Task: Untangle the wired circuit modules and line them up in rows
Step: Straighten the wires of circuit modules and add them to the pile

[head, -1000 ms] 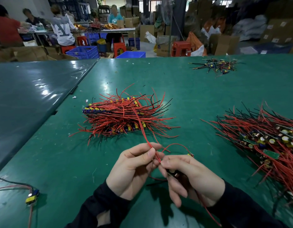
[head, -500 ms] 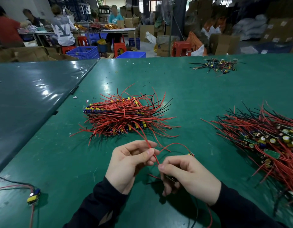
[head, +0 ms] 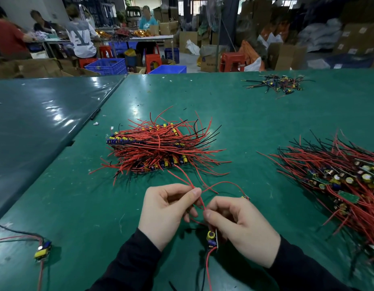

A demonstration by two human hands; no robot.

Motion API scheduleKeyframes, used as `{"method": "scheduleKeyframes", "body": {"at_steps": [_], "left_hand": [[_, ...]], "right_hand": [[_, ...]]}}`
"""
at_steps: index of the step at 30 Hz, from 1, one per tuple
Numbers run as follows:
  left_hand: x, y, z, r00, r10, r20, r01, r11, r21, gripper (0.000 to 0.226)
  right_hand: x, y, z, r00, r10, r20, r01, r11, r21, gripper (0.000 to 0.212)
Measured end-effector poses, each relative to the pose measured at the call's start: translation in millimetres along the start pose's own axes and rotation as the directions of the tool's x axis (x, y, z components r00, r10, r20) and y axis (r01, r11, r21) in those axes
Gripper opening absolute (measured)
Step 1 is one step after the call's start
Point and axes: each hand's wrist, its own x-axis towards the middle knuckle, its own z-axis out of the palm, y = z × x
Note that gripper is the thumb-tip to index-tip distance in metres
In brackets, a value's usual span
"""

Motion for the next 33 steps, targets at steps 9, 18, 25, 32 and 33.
{"method": "scheduleKeyframes", "body": {"at_steps": [9, 18, 25, 32, 33], "left_hand": [[-3, -1, 1, 0.994, 0.098, -0.045, -0.092, 0.989, 0.118, 0.014], [-2, 9, 0, 0.994, -0.090, 0.060, 0.102, 0.962, -0.254, 0.017], [-3, 10, 1, 0.999, -0.011, 0.038, 0.017, 0.987, -0.163, 0.012], [-1, 7, 1, 1.000, -0.029, -0.006, 0.028, 0.990, -0.139, 0.021], [0, 8, 0, 0.999, -0.047, 0.004, 0.047, 0.987, -0.154, 0.021]], "right_hand": [[-3, 3, 5, 0.994, -0.073, -0.081, 0.063, 0.990, -0.123, 0.021], [0, -7, -2, 0.978, 0.109, 0.179, -0.176, 0.891, 0.418, 0.013], [4, -6, -7, 0.930, 0.216, 0.298, -0.335, 0.830, 0.445, 0.016], [3, -4, -4, 0.910, 0.341, 0.236, -0.409, 0.835, 0.368, 0.025], [4, -4, -4, 0.908, 0.345, 0.239, -0.413, 0.837, 0.360, 0.025]]}}
